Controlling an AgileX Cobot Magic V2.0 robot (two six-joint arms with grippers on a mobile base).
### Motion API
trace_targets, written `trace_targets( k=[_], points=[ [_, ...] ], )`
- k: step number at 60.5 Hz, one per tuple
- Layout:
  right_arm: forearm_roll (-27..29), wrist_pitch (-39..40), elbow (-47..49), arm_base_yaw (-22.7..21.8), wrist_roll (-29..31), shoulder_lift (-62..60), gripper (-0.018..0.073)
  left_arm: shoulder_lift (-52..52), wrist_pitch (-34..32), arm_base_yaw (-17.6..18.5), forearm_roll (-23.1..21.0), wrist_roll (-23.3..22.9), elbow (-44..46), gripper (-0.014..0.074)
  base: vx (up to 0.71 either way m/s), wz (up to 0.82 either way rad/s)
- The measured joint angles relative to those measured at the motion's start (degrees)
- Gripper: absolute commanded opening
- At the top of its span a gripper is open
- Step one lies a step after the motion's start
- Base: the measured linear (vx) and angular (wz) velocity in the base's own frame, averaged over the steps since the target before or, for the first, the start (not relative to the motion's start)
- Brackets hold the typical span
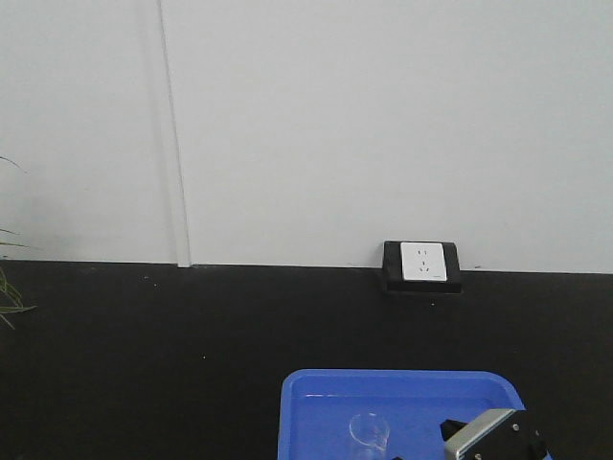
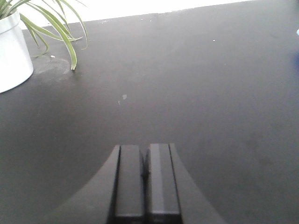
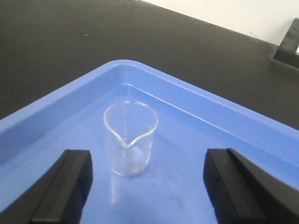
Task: Move beaker to silver tray on left bench
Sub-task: 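Lower the right gripper around the glass beaker in the blue tray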
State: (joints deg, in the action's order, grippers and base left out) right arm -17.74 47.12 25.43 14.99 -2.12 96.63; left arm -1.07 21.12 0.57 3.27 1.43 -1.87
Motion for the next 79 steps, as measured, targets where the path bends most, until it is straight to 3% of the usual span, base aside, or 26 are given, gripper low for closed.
trace_targets(
  k=[19,43,79],
  points=[
    [-0.1,4.2,6.1,1.5,0.6,8.8,0.0553,0.0,0.0,0.0,0.0,0.0,0.0,0.0001,0.00,0.00],
    [-4.1,4.6,11.0,1.5,-2.2,14.4,0.0553,0.0,0.0,0.0,0.0,0.0,0.0,0.0001,0.00,0.00],
    [-5.6,4.7,20.6,1.5,-4.0,23.8,0.0551,0.0,0.0,0.0,0.0,0.0,0.0,0.0001,0.00,0.00]
  ],
)
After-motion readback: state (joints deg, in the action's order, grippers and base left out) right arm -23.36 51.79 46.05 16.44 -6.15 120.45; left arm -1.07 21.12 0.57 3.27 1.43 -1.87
